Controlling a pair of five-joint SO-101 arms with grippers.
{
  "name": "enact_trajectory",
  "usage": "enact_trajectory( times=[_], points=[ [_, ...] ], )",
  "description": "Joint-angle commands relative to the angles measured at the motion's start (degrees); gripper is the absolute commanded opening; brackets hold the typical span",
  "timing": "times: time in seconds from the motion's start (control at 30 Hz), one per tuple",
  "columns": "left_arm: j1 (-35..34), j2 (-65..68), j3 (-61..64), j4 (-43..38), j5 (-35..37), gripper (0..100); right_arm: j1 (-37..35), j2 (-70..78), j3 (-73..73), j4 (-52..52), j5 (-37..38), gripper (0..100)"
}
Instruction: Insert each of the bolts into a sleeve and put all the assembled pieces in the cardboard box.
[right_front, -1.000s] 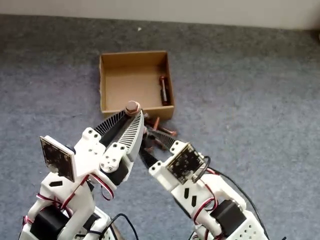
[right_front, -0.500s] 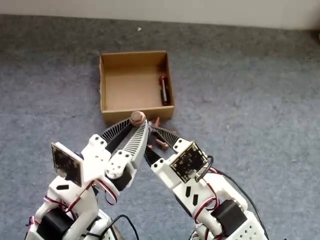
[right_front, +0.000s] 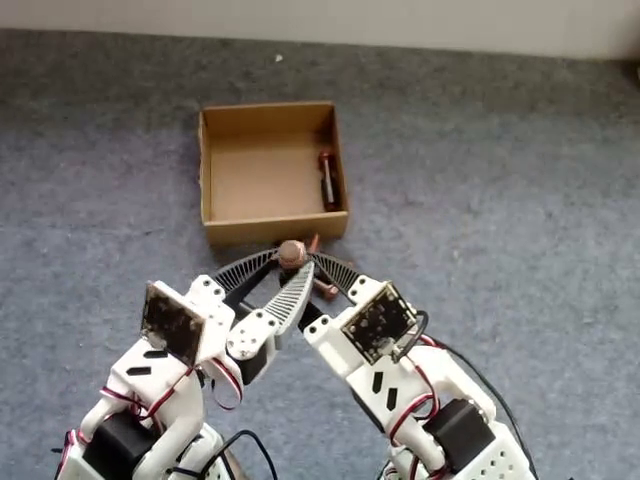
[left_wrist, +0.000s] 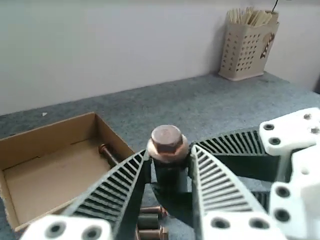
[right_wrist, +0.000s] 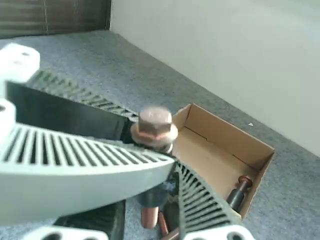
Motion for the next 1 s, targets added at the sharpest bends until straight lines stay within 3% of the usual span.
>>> enact_trajectory(
  times=[0.0,0.13,0.37,0.57,0.8,0.97],
  points=[
    [0.92,-0.13,-3.82,3.16,-4.04,16,1.27,-1.01,-1.1,-1.8,0.44,0.6],
    [0.84,-0.22,-4.53,3.34,-6.86,16,1.71,-1.01,-1.01,-1.8,0.35,0.6],
    [-0.22,-0.22,-6.46,4.4,-15.82,16,10.77,-0.92,1.27,-1.71,0.09,0.6],
    [-10.68,-0.4,-4.97,6.59,-20.92,8,14.73,-0.92,7.6,-1.8,0.09,0.6],
    [-24.66,-0.4,2.68,6.59,-20.84,1,16.04,-0.48,8.84,-1.8,0.09,0.6],
    [-32.84,-0.4,9.89,6.33,-20.92,1,16.04,-0.48,9.89,-1.8,0.09,0.6]
  ],
)
